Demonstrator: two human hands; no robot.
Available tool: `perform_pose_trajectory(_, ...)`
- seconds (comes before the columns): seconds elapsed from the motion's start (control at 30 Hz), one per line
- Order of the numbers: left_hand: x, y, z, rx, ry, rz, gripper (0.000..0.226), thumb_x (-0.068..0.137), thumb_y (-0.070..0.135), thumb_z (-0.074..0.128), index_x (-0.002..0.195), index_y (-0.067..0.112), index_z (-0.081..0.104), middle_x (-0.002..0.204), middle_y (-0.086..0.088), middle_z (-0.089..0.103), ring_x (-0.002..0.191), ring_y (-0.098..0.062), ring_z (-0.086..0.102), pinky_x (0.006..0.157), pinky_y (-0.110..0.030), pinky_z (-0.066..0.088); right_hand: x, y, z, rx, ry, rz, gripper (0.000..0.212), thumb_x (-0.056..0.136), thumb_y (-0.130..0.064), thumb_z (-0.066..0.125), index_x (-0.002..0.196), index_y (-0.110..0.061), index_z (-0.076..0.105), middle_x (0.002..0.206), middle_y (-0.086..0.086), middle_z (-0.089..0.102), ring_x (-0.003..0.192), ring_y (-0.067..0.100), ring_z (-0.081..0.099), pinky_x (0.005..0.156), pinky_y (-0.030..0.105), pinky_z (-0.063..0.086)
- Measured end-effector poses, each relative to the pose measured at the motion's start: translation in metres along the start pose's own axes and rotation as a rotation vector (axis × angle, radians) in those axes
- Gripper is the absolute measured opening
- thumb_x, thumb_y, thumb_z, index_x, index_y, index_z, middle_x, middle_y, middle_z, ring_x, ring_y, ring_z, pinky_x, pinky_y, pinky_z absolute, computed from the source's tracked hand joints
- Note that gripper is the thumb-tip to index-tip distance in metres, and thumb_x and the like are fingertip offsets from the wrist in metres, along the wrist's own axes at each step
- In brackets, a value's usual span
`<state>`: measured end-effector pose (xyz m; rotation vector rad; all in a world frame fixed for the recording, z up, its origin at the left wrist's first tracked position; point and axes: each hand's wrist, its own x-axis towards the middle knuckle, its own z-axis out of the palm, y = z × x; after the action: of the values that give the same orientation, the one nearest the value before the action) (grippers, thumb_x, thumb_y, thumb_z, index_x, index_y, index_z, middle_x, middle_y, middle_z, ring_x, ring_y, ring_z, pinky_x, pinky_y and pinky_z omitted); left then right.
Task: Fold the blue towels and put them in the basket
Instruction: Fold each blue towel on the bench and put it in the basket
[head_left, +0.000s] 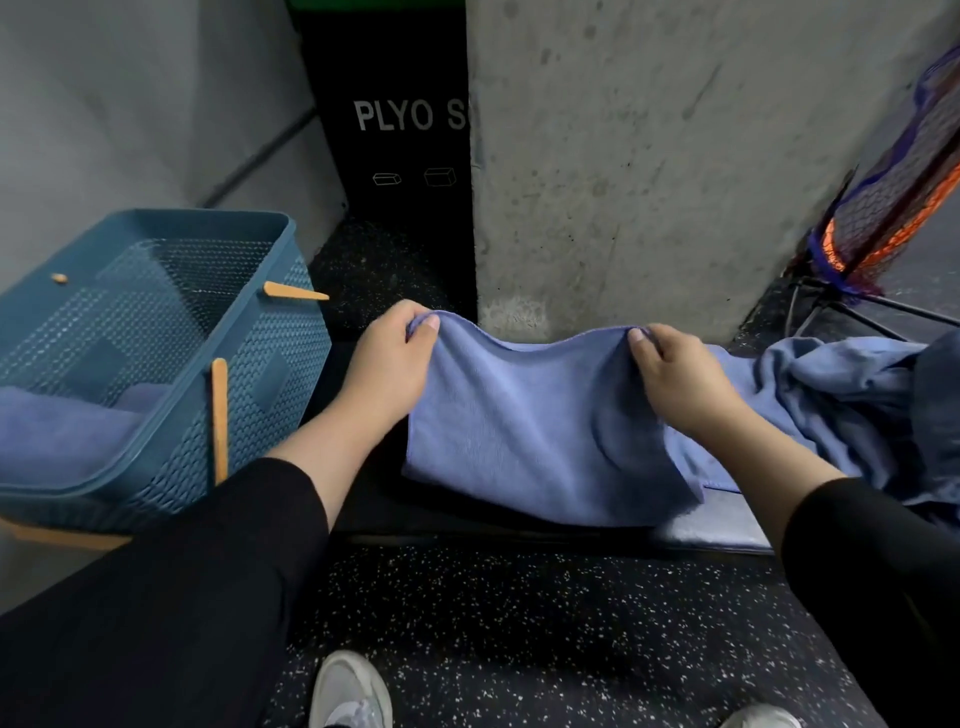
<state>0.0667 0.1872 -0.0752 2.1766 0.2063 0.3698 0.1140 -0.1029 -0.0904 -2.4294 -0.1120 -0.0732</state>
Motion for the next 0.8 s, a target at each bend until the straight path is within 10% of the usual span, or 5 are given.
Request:
perform_pose_trajectory(0.2,0.021,-0.031,0.029,0.276,-0.208,-0.033,0.022,0.104,0.029,0.046,0.086,0.019,0.055,0.075,0.003,0.057,0.074,-0.018,0.054,0.068,-0.036,0.043,0.013,0.028,0.031,-0.383,-0.06,-0.107,0.044,0.104,-0.039,0.027,0.079,-0.012,0.051,0.056,-0.002,0.04,0.06,0.028,0.047,0.059,0.033,0.025)
perform_pose_trajectory(0.8,-0.051,-0.033,-0.002,0.585,-0.396,0.026,0.02,0.104,0.035,0.042,0.095,0.021,0.054,0.082,0.001,0.059,0.076,-0.022,0.057,0.067,-0.035,0.047,-0.068,0.017,0.014,-0.346,-0.253,-0.103,0.034,0.106,-0.035,0.036,0.08,-0.014,0.044,0.078,0.012,0.06,0.083,0.038,0.058,0.063,0.036,0.027)
